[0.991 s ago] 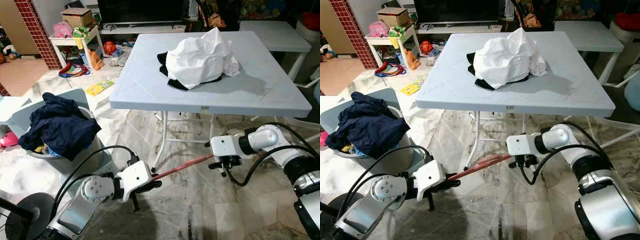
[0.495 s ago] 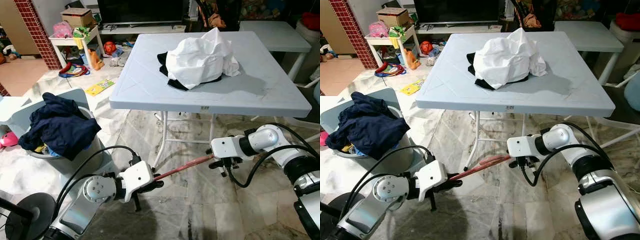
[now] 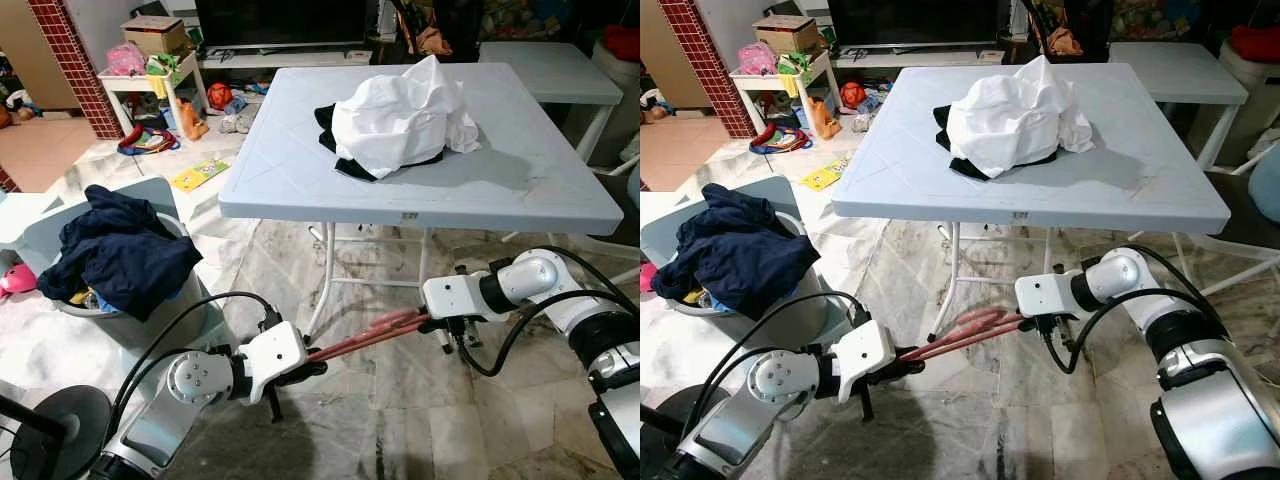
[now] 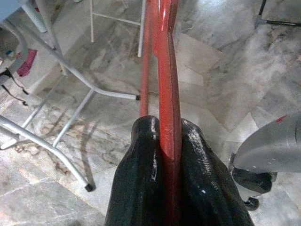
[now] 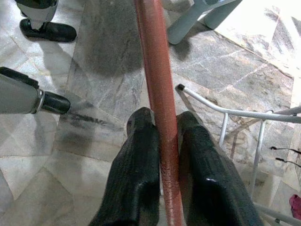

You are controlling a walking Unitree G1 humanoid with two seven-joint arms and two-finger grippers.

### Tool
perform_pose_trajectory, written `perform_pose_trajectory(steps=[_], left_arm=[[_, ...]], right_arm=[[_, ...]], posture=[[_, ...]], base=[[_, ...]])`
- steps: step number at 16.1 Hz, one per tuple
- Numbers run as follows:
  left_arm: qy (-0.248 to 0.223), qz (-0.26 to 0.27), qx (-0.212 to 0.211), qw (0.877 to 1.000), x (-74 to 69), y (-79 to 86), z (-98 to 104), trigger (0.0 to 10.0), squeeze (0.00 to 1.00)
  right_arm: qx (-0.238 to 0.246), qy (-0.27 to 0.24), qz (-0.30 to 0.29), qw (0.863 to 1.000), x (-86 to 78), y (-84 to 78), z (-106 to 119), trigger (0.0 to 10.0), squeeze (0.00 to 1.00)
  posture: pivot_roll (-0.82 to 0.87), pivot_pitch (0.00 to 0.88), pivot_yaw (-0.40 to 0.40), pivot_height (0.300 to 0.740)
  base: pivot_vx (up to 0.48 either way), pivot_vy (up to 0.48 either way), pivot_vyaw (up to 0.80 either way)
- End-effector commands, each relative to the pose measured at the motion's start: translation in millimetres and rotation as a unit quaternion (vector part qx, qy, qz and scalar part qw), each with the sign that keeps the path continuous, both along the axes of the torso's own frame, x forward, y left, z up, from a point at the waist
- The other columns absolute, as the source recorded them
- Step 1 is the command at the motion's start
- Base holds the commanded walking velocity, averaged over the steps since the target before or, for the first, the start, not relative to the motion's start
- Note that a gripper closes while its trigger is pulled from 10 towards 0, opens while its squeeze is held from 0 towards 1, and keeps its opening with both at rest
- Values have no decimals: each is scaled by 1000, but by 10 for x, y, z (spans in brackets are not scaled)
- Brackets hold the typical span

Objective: Hang hanger

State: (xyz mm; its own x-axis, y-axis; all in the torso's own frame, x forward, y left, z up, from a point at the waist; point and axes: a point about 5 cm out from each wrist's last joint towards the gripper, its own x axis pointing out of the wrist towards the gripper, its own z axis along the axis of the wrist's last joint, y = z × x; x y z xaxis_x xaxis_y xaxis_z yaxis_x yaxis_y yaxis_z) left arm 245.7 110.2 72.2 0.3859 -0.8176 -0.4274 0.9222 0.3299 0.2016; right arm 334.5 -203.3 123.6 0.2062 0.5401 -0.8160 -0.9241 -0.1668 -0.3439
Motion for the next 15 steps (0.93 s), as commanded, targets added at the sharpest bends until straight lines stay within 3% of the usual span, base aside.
perform_pose_trajectory(steps=[1,5,6,7,12,15], left_arm=[[-11,-3,5,1000,23,-6,14,10000,0],[-13,4,6,1000,33,6,-1,10000,0],[-15,18,2,1000,55,21,-5,10000,698],[-2,31,-9,999,70,31,-13,10000,1000],[-69,89,-50,992,175,30,199,10000,1000],[-103,178,-122,971,199,101,360,10000,1000]], right_arm=[[8,-4,-4,1000,15,1,31,0,0],[10,-7,-6,1000,21,5,34,0,0],[10,-11,-7,1000,25,7,35,0,0],[10,-13,-8,1000,29,8,36,0,0],[-26,-66,-38,997,96,-46,12,0,0],[-48,-95,-84,991,111,-155,-61,0,0]], posture=[[-95,0,32,740],[-94,0,32,740],[-94,0,31,740],[-95,0,32,740],[-93,0,32,740],[-94,0,27,740]], base=[[0,0,0],[0,0,0],[0,0,0],[0,0,0],[0,0,0],[0,0,0]])
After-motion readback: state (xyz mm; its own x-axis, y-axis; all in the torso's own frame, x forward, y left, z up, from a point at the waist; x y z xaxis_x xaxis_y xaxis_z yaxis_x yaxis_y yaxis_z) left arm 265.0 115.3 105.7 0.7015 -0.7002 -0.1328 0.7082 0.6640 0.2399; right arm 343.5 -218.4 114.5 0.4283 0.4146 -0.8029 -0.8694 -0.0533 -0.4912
